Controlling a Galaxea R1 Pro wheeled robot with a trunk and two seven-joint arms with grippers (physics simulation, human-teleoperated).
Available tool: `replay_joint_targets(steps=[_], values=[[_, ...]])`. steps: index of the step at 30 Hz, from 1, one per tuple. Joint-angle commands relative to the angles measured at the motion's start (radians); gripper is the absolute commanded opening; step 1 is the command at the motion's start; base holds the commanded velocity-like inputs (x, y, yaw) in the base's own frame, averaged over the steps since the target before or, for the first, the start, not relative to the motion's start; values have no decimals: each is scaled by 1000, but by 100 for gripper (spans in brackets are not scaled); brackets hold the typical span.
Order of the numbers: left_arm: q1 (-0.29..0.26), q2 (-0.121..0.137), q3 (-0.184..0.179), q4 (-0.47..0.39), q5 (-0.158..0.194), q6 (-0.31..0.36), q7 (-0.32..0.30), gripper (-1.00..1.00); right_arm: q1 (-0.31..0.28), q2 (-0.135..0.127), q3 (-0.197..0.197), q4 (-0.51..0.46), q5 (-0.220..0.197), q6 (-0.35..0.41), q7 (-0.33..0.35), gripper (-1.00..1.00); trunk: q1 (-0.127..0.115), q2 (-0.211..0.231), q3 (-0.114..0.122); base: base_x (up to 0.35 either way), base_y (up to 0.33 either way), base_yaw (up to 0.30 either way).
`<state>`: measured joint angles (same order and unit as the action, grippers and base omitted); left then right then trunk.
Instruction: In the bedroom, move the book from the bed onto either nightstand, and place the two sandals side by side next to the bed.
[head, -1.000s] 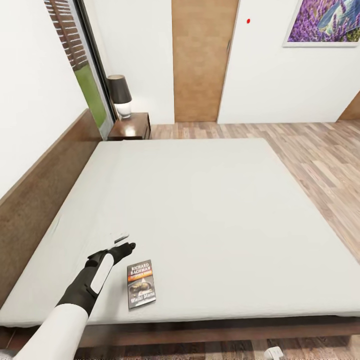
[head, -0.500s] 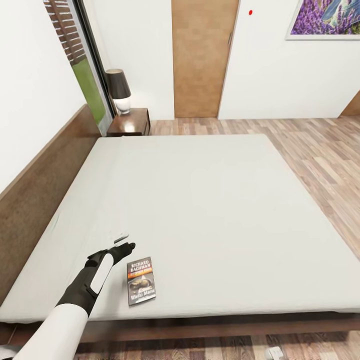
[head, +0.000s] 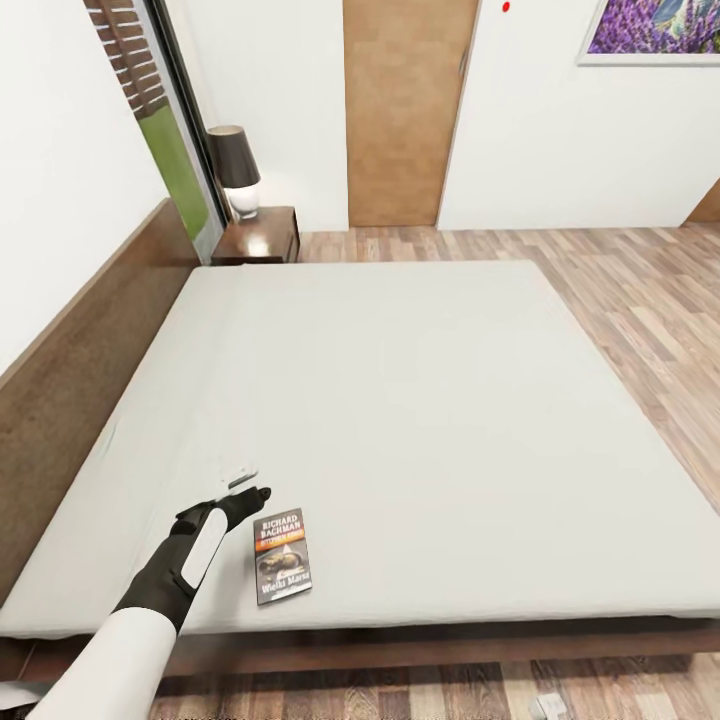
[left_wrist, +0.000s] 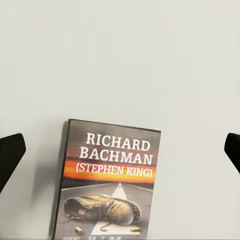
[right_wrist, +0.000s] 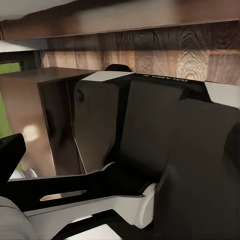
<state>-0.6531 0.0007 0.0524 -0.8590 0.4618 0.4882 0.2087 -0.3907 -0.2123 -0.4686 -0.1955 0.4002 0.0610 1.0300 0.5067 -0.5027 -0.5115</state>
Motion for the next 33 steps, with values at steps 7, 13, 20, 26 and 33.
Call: replay_joint_targets(steps=[7,13,20,26,33], values=[[0,-1,0,4,11,3,8,100,0,1,-9,-1,6,6,5,100,0,-1,-12,0,0,0],[0,-1,0,4,11,3,8,100,0,0,-9,0,6,6,5,100,0,-1,-22,0,0,0],[0,0,0,4,11,2,8,100,0,1,-9,0,6,6,5,100,0,-1,-33,0,0,0],[0,-1,0,4,11,1,7,100,0,1,-9,-1,6,6,5,100,0,-1,-42,0,0,0],[0,-2,-1,2,12,0,6,100,0,1,-9,-1,6,6,5,100,0,-1,-48,0,0,0]])
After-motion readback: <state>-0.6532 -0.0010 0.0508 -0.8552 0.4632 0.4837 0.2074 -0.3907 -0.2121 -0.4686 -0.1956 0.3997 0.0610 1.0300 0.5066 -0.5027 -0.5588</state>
